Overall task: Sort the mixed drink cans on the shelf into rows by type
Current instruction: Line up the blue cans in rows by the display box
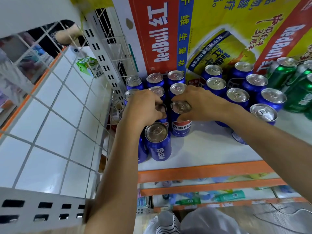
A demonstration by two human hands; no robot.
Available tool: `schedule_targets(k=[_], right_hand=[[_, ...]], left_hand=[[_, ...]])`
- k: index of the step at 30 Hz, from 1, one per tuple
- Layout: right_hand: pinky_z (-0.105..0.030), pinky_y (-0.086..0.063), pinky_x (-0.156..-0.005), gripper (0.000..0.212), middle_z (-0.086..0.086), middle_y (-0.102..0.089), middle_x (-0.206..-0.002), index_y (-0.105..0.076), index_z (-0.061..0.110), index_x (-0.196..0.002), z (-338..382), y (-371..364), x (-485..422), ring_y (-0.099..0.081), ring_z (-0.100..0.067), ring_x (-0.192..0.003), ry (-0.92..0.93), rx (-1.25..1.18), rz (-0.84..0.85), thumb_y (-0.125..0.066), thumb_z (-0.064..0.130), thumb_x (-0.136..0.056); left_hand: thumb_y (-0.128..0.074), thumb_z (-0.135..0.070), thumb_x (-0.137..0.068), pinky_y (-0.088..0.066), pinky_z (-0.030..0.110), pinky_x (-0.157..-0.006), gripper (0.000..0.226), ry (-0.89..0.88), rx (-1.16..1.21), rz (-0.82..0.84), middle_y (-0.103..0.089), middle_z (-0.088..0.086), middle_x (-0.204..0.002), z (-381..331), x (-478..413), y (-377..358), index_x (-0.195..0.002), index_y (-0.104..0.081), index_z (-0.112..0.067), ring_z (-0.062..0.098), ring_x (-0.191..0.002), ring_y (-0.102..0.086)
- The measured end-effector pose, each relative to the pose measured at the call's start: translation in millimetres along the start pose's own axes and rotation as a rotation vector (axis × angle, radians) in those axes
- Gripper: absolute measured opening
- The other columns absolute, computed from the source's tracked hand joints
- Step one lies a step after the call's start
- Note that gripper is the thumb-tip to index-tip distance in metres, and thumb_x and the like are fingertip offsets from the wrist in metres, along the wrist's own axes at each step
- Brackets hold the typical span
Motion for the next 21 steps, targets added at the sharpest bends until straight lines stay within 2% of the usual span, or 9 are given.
schedule_targets(k=[3, 8, 12, 15, 18, 21], right_hand=[[-0.032, -0.043, -0.086, 0.064, -0.005, -0.042, -0.137, -0.049, 0.028, -0.134, -1, -1, -1, -0.048, -0.025, -0.119, -0.005, -0.006, -0.018, -0.073, 0.041, -0.077], [-0.03, -0.04, -0.083, 0.063, -0.004, -0.04, -0.138, -0.048, 0.028, -0.135, -3, -1, 1, -0.048, -0.025, -0.119, -0.026, 0.001, -0.03, -0.072, 0.043, -0.078], [-0.031, -0.04, -0.086, 0.065, -0.003, -0.036, -0.141, -0.043, 0.028, -0.14, -2, -3, 7, -0.044, -0.024, -0.123, -0.011, -0.031, -0.037, -0.069, 0.04, -0.082], [-0.032, -0.04, -0.088, 0.064, -0.005, -0.04, -0.137, -0.041, 0.025, -0.14, -5, -3, 13, -0.046, -0.023, -0.12, 0.006, -0.072, -0.048, -0.065, 0.043, -0.084], [-0.031, -0.044, -0.085, 0.061, -0.007, -0.05, -0.122, -0.043, 0.025, -0.139, -14, 7, 27, -0.048, -0.015, -0.1, 0.0, -0.172, -0.117, -0.064, 0.043, -0.084], [-0.022, -0.037, -0.079, 0.052, -0.005, -0.056, -0.115, -0.053, 0.02, -0.131, -23, 23, 51, -0.051, -0.015, -0.102, 0.029, -0.19, -0.193, -0.066, 0.036, -0.084]], left_hand=[[-0.073, -0.034, -0.08, -0.036, 0.026, -0.07, 0.035, 0.005, 0.005, -0.001, -0.064, 0.0, -0.096, 1, 0, -1, -0.11, -0.07, -0.018, 0.013, -0.082, -0.049], [-0.072, -0.034, -0.08, -0.044, 0.033, -0.073, 0.028, 0.003, 0.0, -0.014, -0.066, 0.002, -0.092, 2, 1, -2, -0.101, -0.072, -0.016, 0.018, -0.085, -0.056], [-0.072, -0.032, -0.079, -0.043, 0.032, -0.069, 0.022, 0.003, 0.008, -0.045, -0.065, 0.001, -0.084, 2, 2, -1, -0.094, -0.073, -0.016, 0.018, -0.08, -0.056], [-0.073, -0.032, -0.079, -0.046, 0.034, -0.076, 0.031, 0.014, 0.017, -0.076, -0.066, 0.002, -0.097, 2, 6, -1, -0.106, -0.071, -0.016, 0.019, -0.089, -0.057], [-0.069, -0.034, -0.082, -0.04, 0.03, -0.074, 0.03, 0.034, 0.016, -0.128, -0.061, 0.0, -0.102, 4, 18, -4, -0.109, -0.069, -0.021, 0.017, -0.093, -0.053], [-0.067, -0.03, -0.084, -0.038, 0.025, -0.082, 0.025, 0.052, 0.078, -0.236, -0.062, -0.003, -0.112, 0, 33, 1, -0.109, -0.068, -0.022, 0.015, -0.101, -0.054]])
Point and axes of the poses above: each hand's wrist, its own x-axis away from the middle knuckle, its own y-axis out of the back of the hand, z = x × y, the point moved 10 cm from there along -x, towards the middle knuckle
